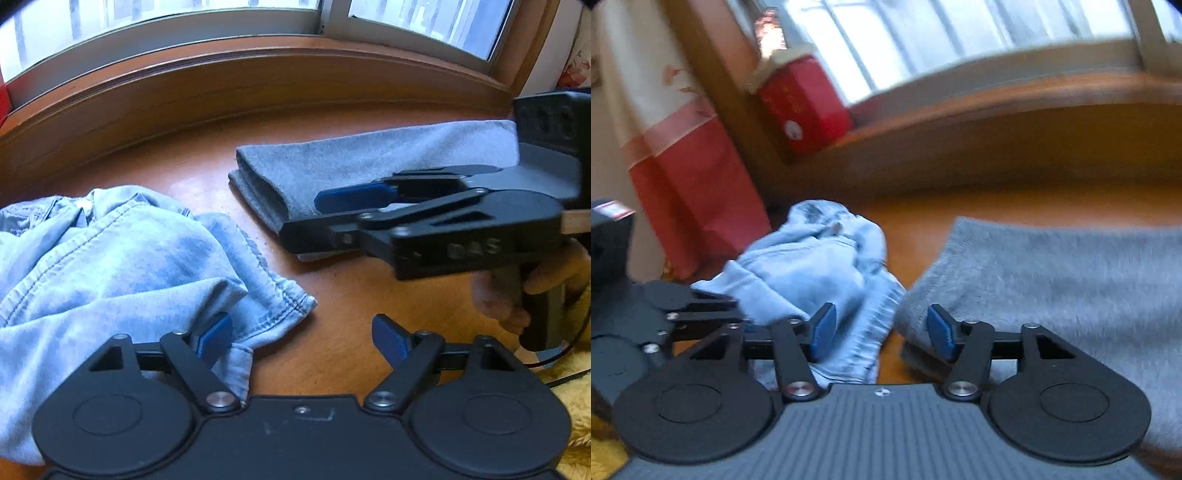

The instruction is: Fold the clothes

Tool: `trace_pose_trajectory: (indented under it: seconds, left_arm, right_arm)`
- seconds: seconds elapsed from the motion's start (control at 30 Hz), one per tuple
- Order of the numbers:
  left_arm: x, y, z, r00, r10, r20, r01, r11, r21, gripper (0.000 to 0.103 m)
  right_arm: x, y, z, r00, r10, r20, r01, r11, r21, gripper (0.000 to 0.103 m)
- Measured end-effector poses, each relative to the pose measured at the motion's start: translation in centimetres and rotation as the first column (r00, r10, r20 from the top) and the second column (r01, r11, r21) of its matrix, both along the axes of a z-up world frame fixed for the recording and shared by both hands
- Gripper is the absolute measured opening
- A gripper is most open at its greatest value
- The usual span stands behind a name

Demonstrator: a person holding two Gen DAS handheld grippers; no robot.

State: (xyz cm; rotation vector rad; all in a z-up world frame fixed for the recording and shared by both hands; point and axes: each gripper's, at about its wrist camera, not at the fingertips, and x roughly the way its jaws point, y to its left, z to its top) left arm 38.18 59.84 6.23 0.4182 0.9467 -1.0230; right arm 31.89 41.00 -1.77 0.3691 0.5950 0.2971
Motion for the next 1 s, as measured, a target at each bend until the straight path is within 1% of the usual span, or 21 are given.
trace_pose_trajectory:
  seconds: [0.07,0.13,0.23,0.3,0.33,0.37,0.43,0.47,0.53,0.6,0.67,0.7,0.73,0.77,0.8,0.83,0.87,0.9,0.93,0.97,1.0]
  left_arm:
    - [0.2,-0.2,0.2,1.000,-0.014,0.006,0.014,1.000,-0.012,0.081]
    - [0.3,-1.0,0.8,0.999,-0.043,0.027,0.043,0.999,-0.027,0.081]
    - [0.4,-2.8,1.9,0.992,-0.103,0.073,0.107,0.992,-0.060,0.084]
    - [0.4,-4.6,2.3,0.985,-0.144,0.096,0.152,0.985,-0.079,0.085]
    - [0.3,-5.5,2.4,0.981,-0.165,0.105,0.174,0.981,-0.085,0.085]
    - [0.2,-6.5,2.4,0.977,-0.184,0.112,0.194,0.977,-0.090,0.085]
    - [-0.2,-8.4,2.2,0.969,-0.221,0.115,0.232,0.968,-0.098,0.085]
    - [-0.3,-9.4,2.0,0.964,-0.239,0.117,0.251,0.963,-0.101,0.085]
    - [-0.7,-11.3,1.5,0.957,-0.266,0.116,0.278,0.955,-0.102,0.085]
    - [-1.3,-13.1,0.7,0.952,-0.283,0.115,0.294,0.951,-0.093,0.085]
    - [-1.8,-14.6,0.4,0.955,-0.274,0.113,0.283,0.956,-0.074,0.085]
    - [-2.1,-15.3,0.3,0.958,-0.266,0.108,0.274,0.959,-0.067,0.085]
    - [-2.3,-15.9,0.2,0.961,-0.256,0.102,0.263,0.963,-0.061,0.085]
    - [-2.5,-16.6,0.1,0.965,-0.242,0.102,0.248,0.967,-0.050,0.085]
    - [-2.7,-17.2,0.1,0.968,-0.226,0.111,0.232,0.972,-0.039,0.085]
    - [-3.0,-17.9,0.0,0.971,-0.205,0.122,0.210,0.977,-0.031,0.085]
    - [-3.3,-18.6,-0.1,0.976,-0.177,0.126,0.182,0.983,-0.026,0.085]
    - [-3.5,-19.3,-0.3,0.980,-0.150,0.131,0.154,0.988,-0.021,0.085]
    - [-3.8,-20.0,-0.4,0.983,-0.122,0.135,0.126,0.992,-0.017,0.085]
    - [-4.1,-20.7,-0.5,0.986,-0.091,0.137,0.093,0.996,-0.012,0.085]
    - [-4.6,-21.5,-0.6,0.990,-0.052,0.131,0.053,0.999,-0.006,0.085]
  right_arm:
    - [-0.7,-0.2,0.8,1.000,-0.025,0.015,0.025,1.000,0.001,0.061]
    - [-1.8,-1.2,1.3,0.997,-0.080,0.023,0.080,0.997,0.017,0.063]
    - [-3.6,-2.9,1.5,0.979,-0.202,0.029,0.203,0.979,-0.001,0.063]
    - [-5.3,-4.4,1.2,0.952,-0.305,0.017,0.305,0.952,-0.012,0.063]
    - [-6.4,-5.2,1.0,0.931,-0.366,0.007,0.366,0.931,-0.012,0.063]
    - [-7.6,-6.1,0.9,0.902,-0.431,-0.006,0.431,0.902,-0.008,0.063]
    - [-10.1,-7.8,0.5,0.830,-0.557,-0.031,0.557,0.830,0.001,0.063]
    - [-11.7,-8.8,0.4,0.782,-0.622,-0.040,0.623,0.782,0.007,0.063]
    - [-14.8,-10.6,0.1,0.676,-0.735,-0.048,0.736,0.677,0.014,0.063]
    - [-18.2,-12.7,0.1,0.561,-0.827,-0.046,0.828,0.561,0.002,0.063]
    - [-21.3,-15.0,0.1,0.449,-0.892,-0.049,0.893,0.450,-0.006,0.063]
    - [-22.7,-16.2,0.2,0.399,-0.915,-0.055,0.916,0.400,-0.007,0.063]
    - [-23.8,-17.5,0.4,0.363,-0.930,-0.059,0.931,0.364,-0.012,0.063]
    - [-24.6,-18.7,0.8,0.357,-0.933,-0.054,0.933,0.359,-0.023,0.063]
    - [-24.9,-19.9,1.3,0.378,-0.925,-0.038,0.924,0.379,-0.042,0.063]
    - [-24.5,-21.0,1.9,0.431,-0.902,-0.016,0.899,0.430,-0.077,0.063]
    - [-23.7,-22.2,2.6,0.502,-0.865,0.004,0.858,0.497,-0.125,0.064]
    - [-23.0,-23.3,3.3,0.570,-0.821,0.019,0.811,0.559,-0.175,0.068]
    - [-21.8,-24.5,3.9,0.651,-0.758,0.031,0.742,0.627,-0.238,0.072]
    - [-20.4,-25.6,4.5,0.739,-0.673,0.035,0.648,0.695,-0.313,0.072]
    - [-19.0,-26.7,4.9,0.814,-0.580,0.034,0.546,0.744,-0.384,0.072]
